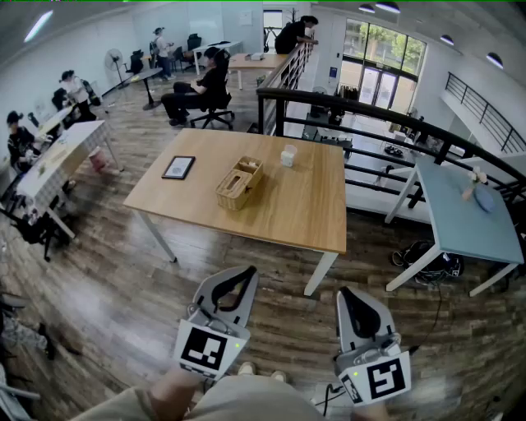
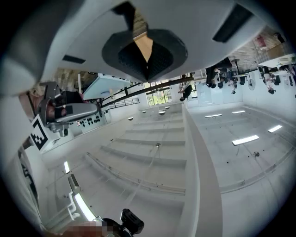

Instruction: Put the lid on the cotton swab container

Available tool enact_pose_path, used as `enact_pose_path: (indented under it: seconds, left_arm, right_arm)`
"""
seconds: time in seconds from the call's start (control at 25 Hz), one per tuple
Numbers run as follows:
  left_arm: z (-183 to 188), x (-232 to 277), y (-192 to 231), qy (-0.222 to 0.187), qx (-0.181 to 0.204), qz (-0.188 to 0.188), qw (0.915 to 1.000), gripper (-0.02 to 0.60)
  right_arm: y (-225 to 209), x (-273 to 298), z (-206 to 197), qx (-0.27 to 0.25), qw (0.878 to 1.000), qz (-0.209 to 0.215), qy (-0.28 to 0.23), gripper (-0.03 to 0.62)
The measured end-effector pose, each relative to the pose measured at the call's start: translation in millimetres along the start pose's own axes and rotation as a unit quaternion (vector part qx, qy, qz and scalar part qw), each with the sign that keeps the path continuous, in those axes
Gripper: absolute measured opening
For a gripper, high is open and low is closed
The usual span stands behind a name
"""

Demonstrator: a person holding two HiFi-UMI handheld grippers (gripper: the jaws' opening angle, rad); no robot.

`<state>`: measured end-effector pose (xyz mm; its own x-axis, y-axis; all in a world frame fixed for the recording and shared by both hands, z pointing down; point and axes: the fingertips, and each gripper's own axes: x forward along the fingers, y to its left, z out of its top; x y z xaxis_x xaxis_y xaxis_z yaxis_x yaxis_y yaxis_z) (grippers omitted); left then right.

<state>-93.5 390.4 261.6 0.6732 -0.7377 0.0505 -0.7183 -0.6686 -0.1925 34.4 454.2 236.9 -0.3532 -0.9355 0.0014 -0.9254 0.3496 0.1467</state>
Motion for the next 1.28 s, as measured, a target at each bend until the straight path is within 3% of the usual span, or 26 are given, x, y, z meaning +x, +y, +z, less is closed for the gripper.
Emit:
enact_pose_path:
  seconds: [0.68,0.88,1.28]
  left_arm:
    - [-1.0,-15.8,-34.7,0.015,0.012,0.016,0.9997,0.021]
    - [0.1,-26.7,-43.4,0.008,-0.012,0.031,0.9994,0.021]
    - [-6.2,-13.3,-40.8,0.006,-0.016,0.026,0.9995,0.021]
  right_arm:
    - [-7.0,-34.1,-16.9,0.01,1.0,0.015,0.023,0.026]
    - [-8.5,-47.7,-23.6,0.016,1.0,0.016,0.02,0.026]
    - [-6.1,-37.9,-32.6,0.019,0.999,0.031,0.021,0.026]
